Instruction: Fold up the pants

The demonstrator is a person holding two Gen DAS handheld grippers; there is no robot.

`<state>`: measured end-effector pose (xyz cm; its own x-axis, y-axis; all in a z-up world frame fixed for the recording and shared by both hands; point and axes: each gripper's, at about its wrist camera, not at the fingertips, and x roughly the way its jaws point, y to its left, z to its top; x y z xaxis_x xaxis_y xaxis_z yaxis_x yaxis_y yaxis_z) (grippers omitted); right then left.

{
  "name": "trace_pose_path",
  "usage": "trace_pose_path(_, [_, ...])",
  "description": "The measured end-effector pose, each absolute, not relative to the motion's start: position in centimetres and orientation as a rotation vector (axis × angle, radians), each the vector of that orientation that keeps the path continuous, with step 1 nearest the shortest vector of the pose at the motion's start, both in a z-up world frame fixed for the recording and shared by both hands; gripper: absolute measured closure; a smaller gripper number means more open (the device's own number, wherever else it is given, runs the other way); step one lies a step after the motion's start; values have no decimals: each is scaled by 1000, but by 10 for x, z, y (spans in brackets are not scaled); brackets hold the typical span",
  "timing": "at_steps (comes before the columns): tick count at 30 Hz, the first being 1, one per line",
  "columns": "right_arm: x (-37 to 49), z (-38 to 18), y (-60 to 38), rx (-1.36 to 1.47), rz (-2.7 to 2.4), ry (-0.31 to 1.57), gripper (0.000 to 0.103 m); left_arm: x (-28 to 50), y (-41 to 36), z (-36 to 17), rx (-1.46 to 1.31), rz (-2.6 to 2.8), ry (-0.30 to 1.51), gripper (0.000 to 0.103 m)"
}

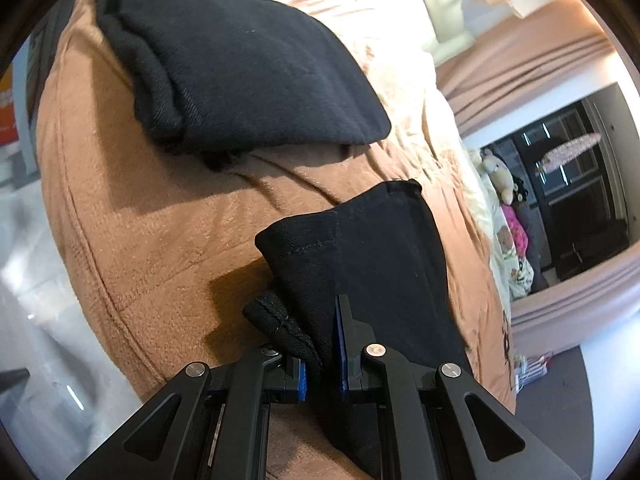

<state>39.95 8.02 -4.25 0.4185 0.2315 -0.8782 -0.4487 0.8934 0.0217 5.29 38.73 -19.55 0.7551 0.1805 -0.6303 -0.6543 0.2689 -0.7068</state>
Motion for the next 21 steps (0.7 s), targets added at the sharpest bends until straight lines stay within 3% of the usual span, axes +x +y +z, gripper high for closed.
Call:
trace_pose_path(17, [472,-69,123,-261,422,1036,66,62,394,-204,-1195,613,500,93])
trace_pose_path(21, [488,-74,120,-223,424,1047,70,61,394,-201,-1187,615,482,98])
